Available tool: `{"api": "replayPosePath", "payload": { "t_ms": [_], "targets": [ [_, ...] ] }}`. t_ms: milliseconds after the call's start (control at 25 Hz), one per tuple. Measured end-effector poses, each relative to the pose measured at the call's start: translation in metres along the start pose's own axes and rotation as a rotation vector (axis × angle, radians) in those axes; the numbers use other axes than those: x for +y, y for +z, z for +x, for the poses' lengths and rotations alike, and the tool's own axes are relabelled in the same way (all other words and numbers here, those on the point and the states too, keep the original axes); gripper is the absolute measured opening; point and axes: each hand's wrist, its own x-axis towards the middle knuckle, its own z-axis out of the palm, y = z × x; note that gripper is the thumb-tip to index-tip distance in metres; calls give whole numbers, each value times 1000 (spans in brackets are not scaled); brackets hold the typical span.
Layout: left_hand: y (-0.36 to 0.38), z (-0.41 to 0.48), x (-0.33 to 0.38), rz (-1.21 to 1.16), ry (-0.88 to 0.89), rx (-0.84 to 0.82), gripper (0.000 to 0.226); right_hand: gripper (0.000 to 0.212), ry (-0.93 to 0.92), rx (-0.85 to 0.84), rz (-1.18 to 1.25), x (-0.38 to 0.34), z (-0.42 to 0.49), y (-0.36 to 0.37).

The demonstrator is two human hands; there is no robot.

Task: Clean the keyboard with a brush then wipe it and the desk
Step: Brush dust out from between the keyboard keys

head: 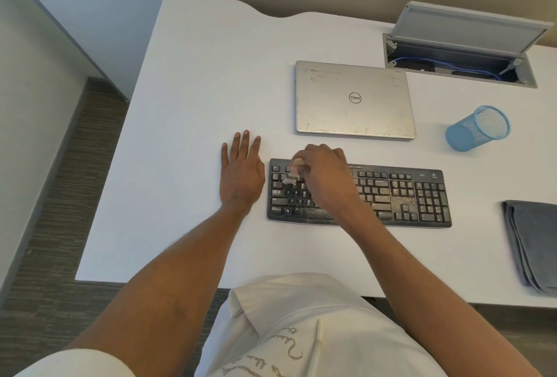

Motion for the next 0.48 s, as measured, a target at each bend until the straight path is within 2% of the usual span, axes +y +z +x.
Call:
{"api": "replayPosePath", "payload": {
  "t_ms": [80, 360, 480],
  "targets": [
    [1, 0, 0, 4, 1, -6, 57, 18, -9, 22, -30, 0, 0, 6],
    [0, 0, 1, 14, -3, -9, 57, 22, 152, 53, -256, 39, -19, -11],
    [0, 0, 1, 15, -3, -11, 57, 22, 131, 53, -172, 29, -18, -14]
  ]
}}
